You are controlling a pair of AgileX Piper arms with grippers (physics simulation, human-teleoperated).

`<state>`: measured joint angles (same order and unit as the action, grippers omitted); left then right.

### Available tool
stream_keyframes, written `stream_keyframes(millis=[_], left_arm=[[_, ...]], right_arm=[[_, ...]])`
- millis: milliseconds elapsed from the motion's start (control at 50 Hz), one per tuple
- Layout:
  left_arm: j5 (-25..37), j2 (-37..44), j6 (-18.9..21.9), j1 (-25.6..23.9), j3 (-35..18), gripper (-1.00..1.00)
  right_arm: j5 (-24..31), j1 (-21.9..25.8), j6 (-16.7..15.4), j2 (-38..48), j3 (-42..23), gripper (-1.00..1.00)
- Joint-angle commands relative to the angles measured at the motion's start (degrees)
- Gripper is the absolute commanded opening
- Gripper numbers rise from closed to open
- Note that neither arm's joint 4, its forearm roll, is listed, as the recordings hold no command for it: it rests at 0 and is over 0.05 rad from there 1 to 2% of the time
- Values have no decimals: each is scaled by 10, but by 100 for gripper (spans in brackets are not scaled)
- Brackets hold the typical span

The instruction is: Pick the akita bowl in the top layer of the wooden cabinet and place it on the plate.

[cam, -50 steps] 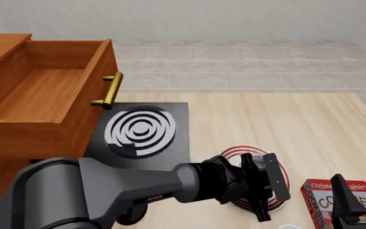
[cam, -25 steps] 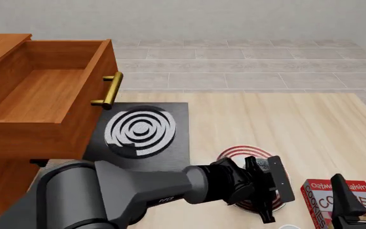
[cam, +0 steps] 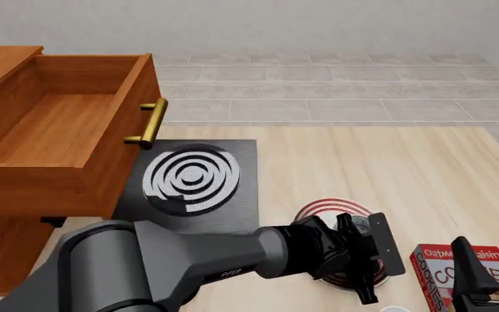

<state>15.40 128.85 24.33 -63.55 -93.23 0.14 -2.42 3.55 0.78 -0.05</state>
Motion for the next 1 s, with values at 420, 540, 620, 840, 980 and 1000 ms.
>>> stream_keyframes(millis=[420, 540, 620, 840, 980, 1000], left_arm=[[26, -1, -6, 3, -14, 100], [26, -9, -4, 6, -7, 100], [28, -14, -4, 3, -8, 100], [17, -60, 1, 13, 38, 100], [13, -77, 5, 16, 56, 100], [13, -77, 5, 16, 56, 100]], right_arm=[[6, -1, -2, -8, 0, 100], [6, -1, -3, -7, 0, 100], [5, -1, -4, -7, 0, 100], [3, -1, -6, -7, 0, 100], [2, -1, -7, -8, 0, 100], [2, -1, -7, -8, 0, 100]])
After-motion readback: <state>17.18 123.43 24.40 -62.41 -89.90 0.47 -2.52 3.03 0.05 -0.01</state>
